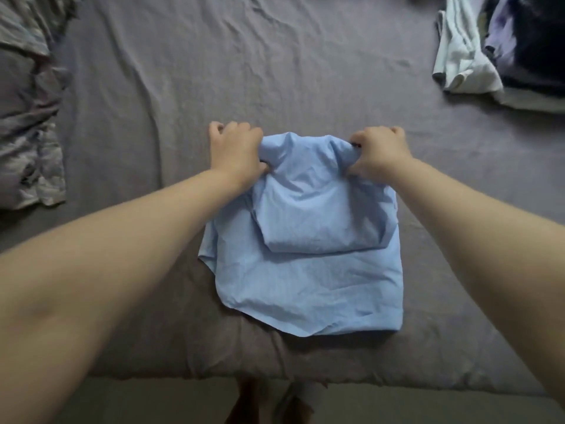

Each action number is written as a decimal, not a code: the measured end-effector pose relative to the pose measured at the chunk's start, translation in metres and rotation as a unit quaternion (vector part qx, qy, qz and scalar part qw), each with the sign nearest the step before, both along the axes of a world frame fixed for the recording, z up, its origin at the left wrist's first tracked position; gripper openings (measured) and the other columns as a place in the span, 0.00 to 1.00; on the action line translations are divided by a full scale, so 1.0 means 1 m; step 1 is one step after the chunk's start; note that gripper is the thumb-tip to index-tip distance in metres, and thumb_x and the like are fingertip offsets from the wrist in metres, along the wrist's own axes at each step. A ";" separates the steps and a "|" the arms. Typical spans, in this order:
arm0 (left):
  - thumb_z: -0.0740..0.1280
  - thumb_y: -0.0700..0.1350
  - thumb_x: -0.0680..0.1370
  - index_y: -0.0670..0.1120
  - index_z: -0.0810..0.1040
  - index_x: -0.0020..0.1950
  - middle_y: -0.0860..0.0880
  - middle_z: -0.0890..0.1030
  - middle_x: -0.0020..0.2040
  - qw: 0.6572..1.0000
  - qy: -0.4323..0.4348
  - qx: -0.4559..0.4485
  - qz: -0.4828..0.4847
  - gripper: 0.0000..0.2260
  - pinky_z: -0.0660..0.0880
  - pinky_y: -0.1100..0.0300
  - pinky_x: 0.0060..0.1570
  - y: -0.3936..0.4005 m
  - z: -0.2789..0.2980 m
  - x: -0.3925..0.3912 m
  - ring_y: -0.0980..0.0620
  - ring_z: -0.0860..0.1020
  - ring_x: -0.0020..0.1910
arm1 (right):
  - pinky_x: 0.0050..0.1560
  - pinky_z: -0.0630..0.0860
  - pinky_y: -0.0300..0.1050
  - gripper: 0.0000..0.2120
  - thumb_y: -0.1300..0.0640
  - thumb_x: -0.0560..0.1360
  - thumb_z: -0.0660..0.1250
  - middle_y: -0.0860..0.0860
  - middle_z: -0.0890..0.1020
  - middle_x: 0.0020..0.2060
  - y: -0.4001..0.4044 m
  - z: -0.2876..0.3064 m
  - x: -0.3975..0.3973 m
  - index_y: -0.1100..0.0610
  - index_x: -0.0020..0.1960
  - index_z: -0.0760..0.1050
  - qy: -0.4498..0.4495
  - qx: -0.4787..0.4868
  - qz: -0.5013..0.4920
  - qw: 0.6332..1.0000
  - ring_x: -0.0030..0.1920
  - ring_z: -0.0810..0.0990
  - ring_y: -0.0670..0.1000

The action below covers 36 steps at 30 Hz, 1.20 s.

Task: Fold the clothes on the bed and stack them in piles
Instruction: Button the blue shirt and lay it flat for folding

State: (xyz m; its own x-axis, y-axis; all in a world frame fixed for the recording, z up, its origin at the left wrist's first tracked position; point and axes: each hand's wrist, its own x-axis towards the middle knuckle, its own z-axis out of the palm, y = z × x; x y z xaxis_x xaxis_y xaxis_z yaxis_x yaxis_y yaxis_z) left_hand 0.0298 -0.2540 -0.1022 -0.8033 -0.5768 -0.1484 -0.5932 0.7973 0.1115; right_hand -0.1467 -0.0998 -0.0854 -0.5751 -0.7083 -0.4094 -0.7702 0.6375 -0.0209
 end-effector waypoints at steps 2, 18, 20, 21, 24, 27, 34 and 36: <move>0.70 0.48 0.69 0.46 0.73 0.42 0.44 0.76 0.42 0.991 0.129 -0.036 -0.024 0.09 0.58 0.50 0.53 0.011 0.014 0.022 0.42 0.74 0.46 | 0.51 0.62 0.48 0.07 0.57 0.67 0.66 0.54 0.77 0.39 0.021 0.023 0.009 0.55 0.44 0.78 0.031 -0.136 0.015 0.990 0.50 0.78 0.59; 0.74 0.64 0.57 0.47 0.71 0.63 0.50 0.76 0.45 0.991 -0.058 0.077 -0.092 0.40 0.66 0.54 0.45 0.178 0.040 0.239 0.49 0.73 0.44 | 0.37 0.58 0.44 0.12 0.58 0.62 0.60 0.46 0.75 0.32 0.256 0.032 0.194 0.50 0.45 0.69 -0.109 -0.146 0.148 0.972 0.32 0.74 0.52; 0.60 0.77 0.63 0.45 0.73 0.66 0.49 0.77 0.48 0.988 -0.124 0.091 -0.025 0.44 0.70 0.52 0.46 0.186 0.037 0.238 0.48 0.75 0.47 | 0.39 0.60 0.41 0.10 0.50 0.64 0.60 0.43 0.76 0.34 0.263 0.022 0.197 0.47 0.46 0.71 -0.120 -0.094 0.117 0.981 0.35 0.77 0.50; 0.53 0.79 0.65 0.44 0.74 0.66 0.47 0.78 0.51 0.986 -0.131 0.099 0.023 0.46 0.69 0.50 0.49 0.189 0.036 0.235 0.46 0.76 0.50 | 0.40 0.64 0.40 0.10 0.47 0.66 0.60 0.42 0.76 0.36 0.262 0.020 0.198 0.47 0.47 0.73 -0.115 -0.098 0.100 0.983 0.37 0.78 0.49; 0.47 0.72 0.74 0.42 0.70 0.70 0.41 0.75 0.63 0.992 -0.031 0.076 0.093 0.40 0.60 0.47 0.65 0.201 0.034 0.210 0.42 0.70 0.64 | 0.45 0.75 0.47 0.16 0.48 0.72 0.60 0.49 0.80 0.51 0.241 0.014 0.200 0.54 0.55 0.77 -0.075 -0.190 0.029 0.979 0.48 0.79 0.53; 0.53 0.56 0.79 0.42 0.64 0.73 0.41 0.69 0.71 0.995 0.059 0.069 0.044 0.27 0.54 0.45 0.71 0.231 0.028 0.165 0.44 0.62 0.72 | 0.62 0.67 0.51 0.23 0.52 0.74 0.57 0.56 0.75 0.66 0.195 0.002 0.208 0.58 0.66 0.72 -0.011 -0.248 -0.016 0.969 0.67 0.69 0.55; 0.44 0.61 0.78 0.47 0.56 0.78 0.46 0.57 0.78 0.990 -0.026 0.083 0.112 0.31 0.41 0.46 0.73 0.193 -0.052 0.154 0.49 0.52 0.77 | 0.74 0.47 0.56 0.29 0.42 0.78 0.50 0.54 0.64 0.74 0.178 -0.066 0.185 0.56 0.75 0.64 0.006 -0.154 -0.016 0.988 0.75 0.60 0.54; 0.43 0.63 0.79 0.52 0.50 0.79 0.49 0.49 0.79 0.981 -0.086 0.083 0.150 0.30 0.37 0.44 0.72 0.164 -0.061 0.163 0.49 0.45 0.78 | 0.74 0.40 0.54 0.31 0.39 0.78 0.47 0.51 0.60 0.76 0.192 -0.077 0.165 0.53 0.76 0.59 0.013 -0.110 -0.127 0.986 0.77 0.55 0.53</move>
State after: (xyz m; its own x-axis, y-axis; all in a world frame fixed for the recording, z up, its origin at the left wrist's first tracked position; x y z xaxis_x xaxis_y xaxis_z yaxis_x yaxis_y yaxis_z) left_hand 0.1929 -0.0903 -0.1633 -0.5553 -0.7403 -0.3789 -0.8204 0.5623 0.1038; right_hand 0.0183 0.0917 -0.1624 -0.7541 -0.6097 -0.2441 -0.5879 0.7924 -0.1630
